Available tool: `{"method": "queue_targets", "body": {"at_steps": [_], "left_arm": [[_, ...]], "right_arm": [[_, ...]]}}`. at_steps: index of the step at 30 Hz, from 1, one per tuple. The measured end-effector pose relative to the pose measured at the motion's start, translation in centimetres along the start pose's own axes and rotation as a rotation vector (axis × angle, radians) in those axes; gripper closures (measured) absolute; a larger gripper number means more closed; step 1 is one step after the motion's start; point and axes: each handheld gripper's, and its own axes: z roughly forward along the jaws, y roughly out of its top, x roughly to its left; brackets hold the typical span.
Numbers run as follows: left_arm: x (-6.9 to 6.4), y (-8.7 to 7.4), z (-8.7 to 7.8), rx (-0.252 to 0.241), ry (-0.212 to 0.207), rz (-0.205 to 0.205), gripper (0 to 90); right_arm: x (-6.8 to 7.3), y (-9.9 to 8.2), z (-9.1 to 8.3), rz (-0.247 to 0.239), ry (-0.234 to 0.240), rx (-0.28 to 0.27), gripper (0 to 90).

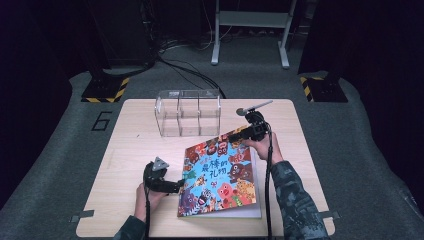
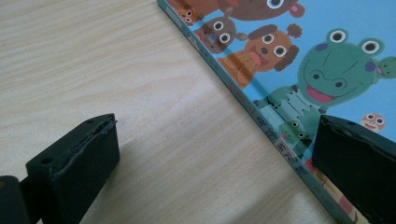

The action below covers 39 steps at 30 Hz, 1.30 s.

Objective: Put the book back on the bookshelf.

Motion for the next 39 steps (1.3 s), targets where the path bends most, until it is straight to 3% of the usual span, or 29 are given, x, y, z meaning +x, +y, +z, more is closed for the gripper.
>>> {"method": "queue_targets", "body": {"at_steps": [5,13,20,24,28,31,39], "left_arm": [[0.0,0.0,0.0,-0.003,0.000,0.000,0.6],[0.2,0.0,-0.1,0.005,-0.004,0.005,0.7],[0.4,-0.2,-0.3,-0.021,-0.011,-0.040,0.0],[0.8,-0.3,-0.6,-0.008,-0.017,-0.029,0.0],[1.2,-0.5,-1.0,-0.012,-0.035,-0.067,0.0],[1.3,-0.3,-1.3,0.003,-0.071,-0.088,0.0],[1.1,0.6,-1.9,0.006,-0.107,-0.093,0.0]], "right_arm": [[0.0,-0.3,-0.1,-0.046,-0.003,-0.010,65.2],[0.3,-0.6,-0.3,-0.082,-0.012,-0.023,65.1],[0.5,-1.2,-0.7,-0.116,-0.019,-0.052,64.8],[0.7,-1.3,-0.8,-0.130,-0.022,-0.064,64.6],[1.1,-1.6,-1.2,-0.163,-0.034,-0.084,64.2],[1.4,-1.9,-1.5,-0.178,-0.036,-0.102,64.2],[2.0,-2.7,-2.2,-0.207,-0.036,-0.144,64.1]]}}
